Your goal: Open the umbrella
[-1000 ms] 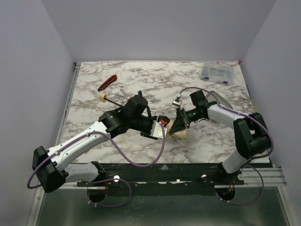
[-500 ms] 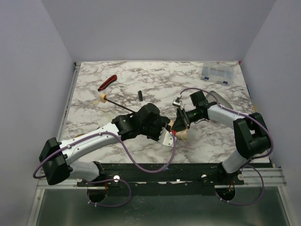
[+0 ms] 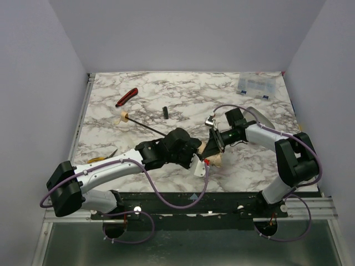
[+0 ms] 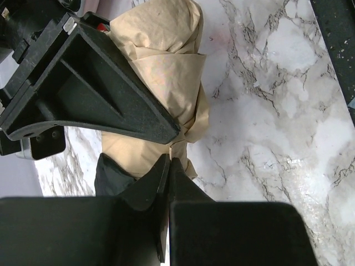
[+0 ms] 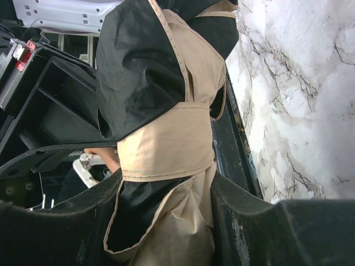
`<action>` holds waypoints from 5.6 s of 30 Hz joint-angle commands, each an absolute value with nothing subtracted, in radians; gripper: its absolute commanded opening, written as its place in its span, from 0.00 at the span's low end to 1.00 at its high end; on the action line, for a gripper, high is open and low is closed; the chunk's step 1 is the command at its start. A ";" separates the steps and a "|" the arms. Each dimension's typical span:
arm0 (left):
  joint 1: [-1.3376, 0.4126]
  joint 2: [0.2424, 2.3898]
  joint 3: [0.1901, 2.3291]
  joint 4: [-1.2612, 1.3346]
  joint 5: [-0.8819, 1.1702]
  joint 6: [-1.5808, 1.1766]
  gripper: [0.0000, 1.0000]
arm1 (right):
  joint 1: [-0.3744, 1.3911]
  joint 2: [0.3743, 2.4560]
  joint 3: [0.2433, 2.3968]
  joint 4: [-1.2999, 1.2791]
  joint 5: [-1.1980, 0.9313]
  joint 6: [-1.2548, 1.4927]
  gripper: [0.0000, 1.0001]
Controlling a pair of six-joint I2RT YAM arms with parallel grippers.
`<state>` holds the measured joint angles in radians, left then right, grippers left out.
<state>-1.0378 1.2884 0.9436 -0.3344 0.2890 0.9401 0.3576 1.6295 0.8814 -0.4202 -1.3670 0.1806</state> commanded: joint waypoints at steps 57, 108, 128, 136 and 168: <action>-0.553 0.648 0.943 -0.608 0.262 0.202 0.98 | 0.281 1.091 1.159 -0.477 -0.388 -0.420 0.00; -0.353 0.994 1.075 0.638 0.517 -0.839 0.96 | 0.529 0.941 1.106 0.142 -0.412 -0.340 0.00; -0.427 1.180 1.297 0.638 0.501 -0.779 0.78 | 0.562 0.945 1.018 0.144 -0.549 -0.238 0.01; -0.429 1.206 1.339 0.601 0.500 -0.748 0.00 | 0.563 0.907 0.981 0.128 -0.508 -0.257 0.09; -0.554 1.259 1.684 -0.434 0.590 0.119 0.00 | 0.564 0.965 1.235 -0.333 -0.622 -0.238 0.79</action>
